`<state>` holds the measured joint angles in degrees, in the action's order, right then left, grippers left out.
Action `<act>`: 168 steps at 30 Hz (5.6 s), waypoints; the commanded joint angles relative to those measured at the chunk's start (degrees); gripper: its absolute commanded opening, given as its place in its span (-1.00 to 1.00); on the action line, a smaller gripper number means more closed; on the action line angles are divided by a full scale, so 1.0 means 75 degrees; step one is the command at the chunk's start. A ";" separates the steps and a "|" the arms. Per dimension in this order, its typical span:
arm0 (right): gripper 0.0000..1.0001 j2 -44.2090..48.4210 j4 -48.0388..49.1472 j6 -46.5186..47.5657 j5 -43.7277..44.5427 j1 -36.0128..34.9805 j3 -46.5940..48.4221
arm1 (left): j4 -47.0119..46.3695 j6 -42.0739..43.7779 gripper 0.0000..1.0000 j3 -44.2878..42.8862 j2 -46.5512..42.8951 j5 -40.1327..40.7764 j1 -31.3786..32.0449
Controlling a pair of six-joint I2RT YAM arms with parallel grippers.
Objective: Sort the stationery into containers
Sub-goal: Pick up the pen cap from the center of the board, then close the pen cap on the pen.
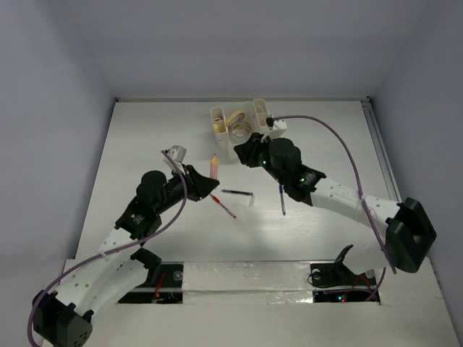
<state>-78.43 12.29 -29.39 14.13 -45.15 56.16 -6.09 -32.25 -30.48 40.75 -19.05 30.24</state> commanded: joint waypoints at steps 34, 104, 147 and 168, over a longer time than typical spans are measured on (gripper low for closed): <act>-0.68 -0.1366 0.1759 -0.0160 0.1397 -0.1410 0.1676 | -0.0630 0.0257 -1.00 -0.0389 0.0519 0.0723 0.0163; -0.70 -0.1402 0.2615 -0.0101 0.1338 -0.1633 0.0645 | -0.1462 0.0081 -1.00 -0.0682 0.0918 0.1180 0.0163; -1.00 -0.0078 0.1889 -0.1391 -0.1004 -0.1985 -0.1453 | -0.1533 0.0679 -1.00 -0.1889 0.1117 0.2680 0.0163; -1.00 -0.0850 0.1829 -0.1507 -0.1040 -0.3566 -0.1969 | -0.0537 0.1218 -1.00 -0.4173 0.1832 0.2212 0.0163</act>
<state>-80.93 41.43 -40.34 23.66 -61.45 44.91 19.11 -21.87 -51.29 54.57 -13.85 34.57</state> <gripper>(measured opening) 0.344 0.182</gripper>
